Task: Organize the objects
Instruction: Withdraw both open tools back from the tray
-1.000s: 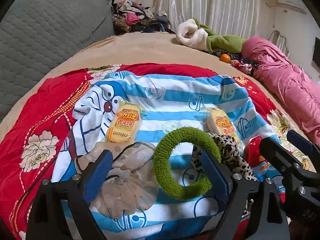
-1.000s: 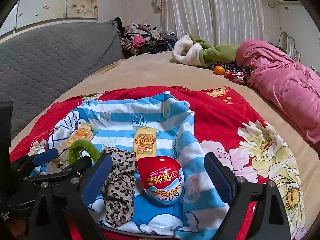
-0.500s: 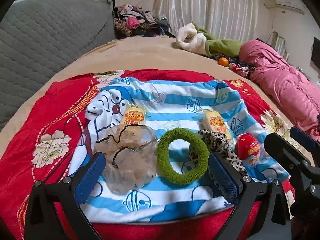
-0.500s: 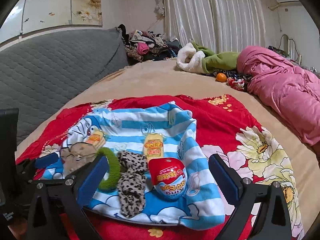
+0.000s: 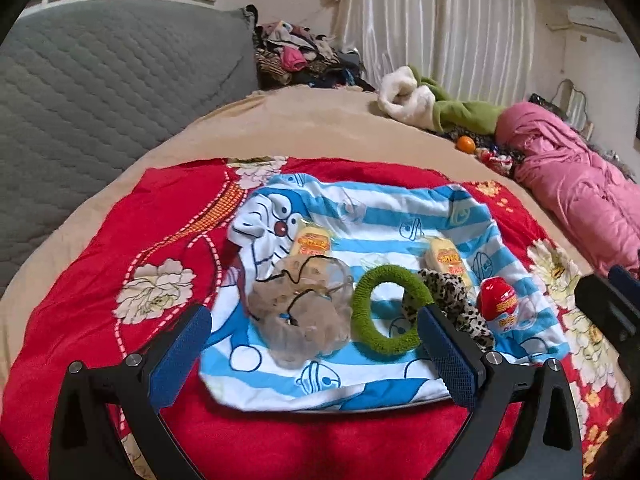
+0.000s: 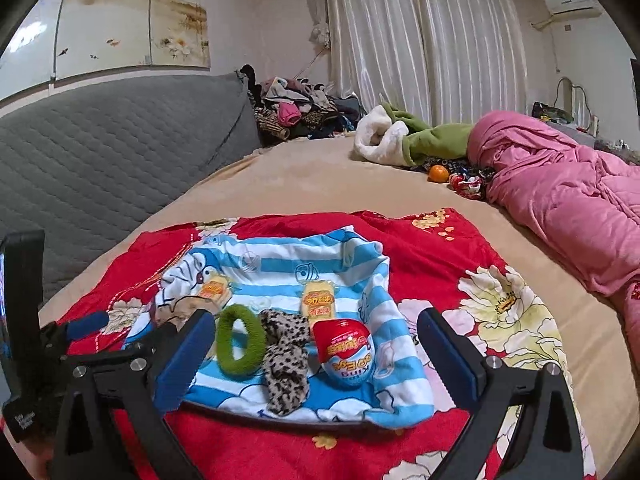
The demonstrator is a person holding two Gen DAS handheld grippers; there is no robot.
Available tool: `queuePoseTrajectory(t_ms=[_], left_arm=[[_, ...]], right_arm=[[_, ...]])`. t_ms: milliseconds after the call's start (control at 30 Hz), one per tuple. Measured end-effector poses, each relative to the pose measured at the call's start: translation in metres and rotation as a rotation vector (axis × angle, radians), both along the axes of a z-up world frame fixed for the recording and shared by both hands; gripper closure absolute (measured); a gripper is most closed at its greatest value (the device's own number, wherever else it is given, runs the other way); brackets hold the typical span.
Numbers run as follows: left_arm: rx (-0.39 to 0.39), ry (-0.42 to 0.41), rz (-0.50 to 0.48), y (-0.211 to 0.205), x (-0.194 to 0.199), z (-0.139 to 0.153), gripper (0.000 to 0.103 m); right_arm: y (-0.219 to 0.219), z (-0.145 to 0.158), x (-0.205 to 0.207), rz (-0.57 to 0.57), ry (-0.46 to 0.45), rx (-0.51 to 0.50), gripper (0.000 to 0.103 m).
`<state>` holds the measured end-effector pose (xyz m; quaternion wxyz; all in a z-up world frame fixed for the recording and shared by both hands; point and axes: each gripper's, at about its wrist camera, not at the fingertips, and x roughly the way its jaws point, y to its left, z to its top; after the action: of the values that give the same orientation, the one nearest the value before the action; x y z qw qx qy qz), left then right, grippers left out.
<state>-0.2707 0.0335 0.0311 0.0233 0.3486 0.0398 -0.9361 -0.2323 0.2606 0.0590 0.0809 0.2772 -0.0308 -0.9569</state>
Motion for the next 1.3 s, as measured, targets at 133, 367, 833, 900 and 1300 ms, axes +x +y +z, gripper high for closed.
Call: queuePoseTrajectory(t_ms=[133,367,833,900,1300], left_arm=[[0.021,0.014,0.010,-0.008,0.011,0.015,0.001],[0.024,0.057,0.036,-0.021,0.033,0.040,0.001],[0.010,0.098,0.050,-0.036,0.079,0.070,0.001],[0.010,0.106,0.050,-0.037,0.087,0.075,0.001],[-0.011,0.161,0.052,-0.037,0.130,0.108,0.001]], right_arm=[[-0.008,0.009,0.011,0.016,0.014,0.014,0.001],[-0.019,0.032,0.031,0.020,0.057,0.040,0.001],[-0.033,0.058,0.068,0.036,0.092,0.054,0.001],[-0.034,0.062,0.075,0.034,0.095,0.056,0.001],[-0.033,0.090,0.114,0.021,0.144,0.063,0.001]])
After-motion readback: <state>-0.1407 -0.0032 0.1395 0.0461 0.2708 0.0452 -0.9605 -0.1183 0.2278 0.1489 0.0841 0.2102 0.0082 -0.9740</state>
